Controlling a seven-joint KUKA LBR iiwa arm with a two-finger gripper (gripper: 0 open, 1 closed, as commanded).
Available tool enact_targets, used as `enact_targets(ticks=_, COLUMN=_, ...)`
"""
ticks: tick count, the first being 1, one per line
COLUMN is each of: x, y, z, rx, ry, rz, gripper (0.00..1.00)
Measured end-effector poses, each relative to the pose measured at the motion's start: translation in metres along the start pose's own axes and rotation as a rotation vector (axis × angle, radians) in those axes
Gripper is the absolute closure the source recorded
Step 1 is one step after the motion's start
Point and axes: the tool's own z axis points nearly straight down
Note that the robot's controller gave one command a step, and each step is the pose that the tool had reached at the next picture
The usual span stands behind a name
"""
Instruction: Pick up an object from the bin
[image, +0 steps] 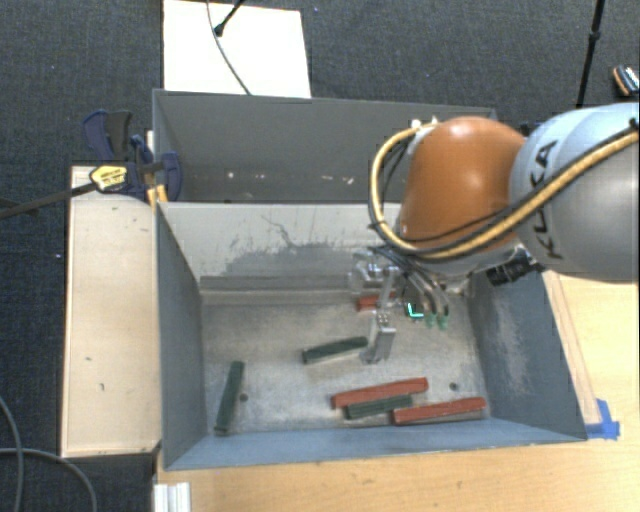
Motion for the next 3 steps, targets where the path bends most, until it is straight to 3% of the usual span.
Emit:
enact_targets(ticks=1, x=0.018, y=0.019, z=0.140, rx=0.000, ry=0.001, rz=0.101, gripper=0.00)
enact_targets(ticks=2, x=0.016, y=0.018, z=0.136, rx=-0.001, ry=-0.006, rz=0.105, gripper=1.00)
enact_targets(ticks=3, x=0.012, y=0.018, z=-0.010, rx=-0.003, ry=-0.015, rz=0.104, gripper=1.00)
